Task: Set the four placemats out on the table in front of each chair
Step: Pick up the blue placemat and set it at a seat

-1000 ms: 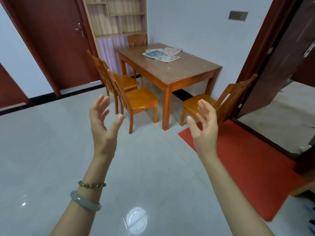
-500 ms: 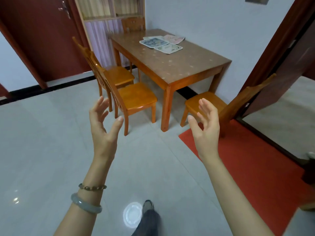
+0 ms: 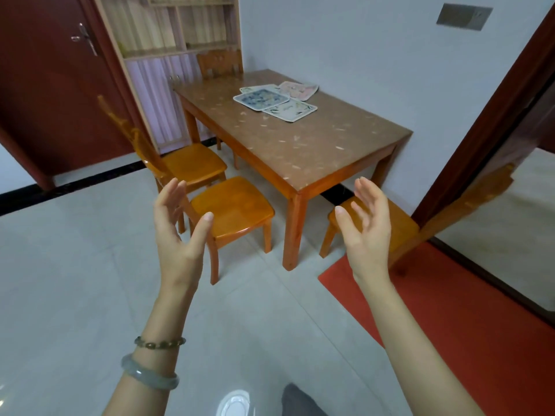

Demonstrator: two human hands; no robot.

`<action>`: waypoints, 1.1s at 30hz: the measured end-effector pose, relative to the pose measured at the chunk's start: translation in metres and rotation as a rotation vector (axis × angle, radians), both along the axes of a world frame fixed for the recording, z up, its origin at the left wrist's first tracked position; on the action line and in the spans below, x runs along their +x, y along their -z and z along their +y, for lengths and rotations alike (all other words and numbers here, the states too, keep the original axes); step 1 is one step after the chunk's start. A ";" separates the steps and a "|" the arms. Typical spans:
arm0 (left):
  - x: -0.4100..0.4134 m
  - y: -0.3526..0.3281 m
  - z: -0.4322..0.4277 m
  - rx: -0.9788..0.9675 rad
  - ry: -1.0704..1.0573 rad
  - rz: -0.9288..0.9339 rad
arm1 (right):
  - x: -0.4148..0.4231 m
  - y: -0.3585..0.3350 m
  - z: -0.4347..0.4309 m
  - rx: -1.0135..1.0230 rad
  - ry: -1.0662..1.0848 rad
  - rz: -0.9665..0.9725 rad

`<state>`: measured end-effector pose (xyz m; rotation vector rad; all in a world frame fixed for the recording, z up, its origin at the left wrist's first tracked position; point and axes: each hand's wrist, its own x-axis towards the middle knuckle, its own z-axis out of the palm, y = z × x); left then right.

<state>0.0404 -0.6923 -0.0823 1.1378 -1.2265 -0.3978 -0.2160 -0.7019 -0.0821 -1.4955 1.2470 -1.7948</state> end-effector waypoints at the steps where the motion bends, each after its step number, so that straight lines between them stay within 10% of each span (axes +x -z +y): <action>1: 0.001 0.001 -0.015 0.011 0.002 0.002 | 0.001 0.000 -0.016 0.001 0.000 -0.002; 33: 0.039 -0.004 -0.524 -0.045 -0.048 -0.011 | 0.024 -0.005 -0.534 0.032 -0.004 -0.026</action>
